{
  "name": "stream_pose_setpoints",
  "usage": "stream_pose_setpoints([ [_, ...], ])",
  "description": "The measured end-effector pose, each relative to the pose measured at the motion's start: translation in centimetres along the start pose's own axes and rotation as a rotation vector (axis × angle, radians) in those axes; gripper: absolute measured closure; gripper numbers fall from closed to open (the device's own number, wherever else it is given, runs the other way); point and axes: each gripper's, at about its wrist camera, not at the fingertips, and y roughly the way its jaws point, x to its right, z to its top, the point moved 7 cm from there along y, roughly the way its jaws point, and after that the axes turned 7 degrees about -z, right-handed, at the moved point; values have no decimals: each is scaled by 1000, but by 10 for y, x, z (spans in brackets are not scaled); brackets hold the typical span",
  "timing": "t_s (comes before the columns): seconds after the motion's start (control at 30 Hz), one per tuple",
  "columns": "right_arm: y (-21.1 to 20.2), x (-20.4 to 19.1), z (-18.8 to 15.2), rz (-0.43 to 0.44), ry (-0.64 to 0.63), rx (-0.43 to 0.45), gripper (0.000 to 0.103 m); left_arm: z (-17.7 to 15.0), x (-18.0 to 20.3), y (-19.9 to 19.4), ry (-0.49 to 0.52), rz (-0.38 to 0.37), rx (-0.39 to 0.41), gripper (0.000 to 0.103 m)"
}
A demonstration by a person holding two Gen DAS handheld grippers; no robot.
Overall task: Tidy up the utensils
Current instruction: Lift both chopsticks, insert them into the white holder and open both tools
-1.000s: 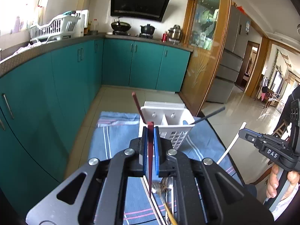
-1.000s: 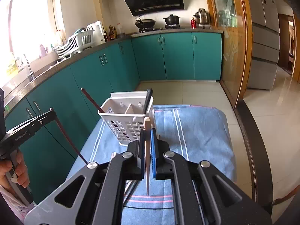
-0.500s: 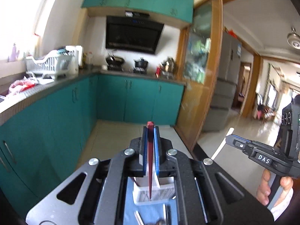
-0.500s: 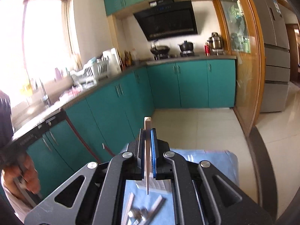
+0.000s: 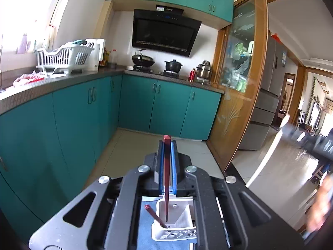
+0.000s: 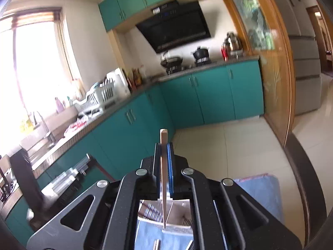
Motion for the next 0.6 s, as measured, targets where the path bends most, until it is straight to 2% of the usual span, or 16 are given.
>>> stream_pose_setpoints([
  [0.1,-10,2,9,-11,3,52,96,-7,-3,5,-8,-1,-11,97],
  [0.2,-2,1,-2,-66,-40,71,96,-17,-2,10,3,-1,-26,97],
  [0.43,40,9,-45,-100,-78,-15,96,-38,-5,15,3,13,-58,97],
  [0.6,49,10,-59,-111,-94,-43,96,-48,-12,16,-10,20,-77,97],
])
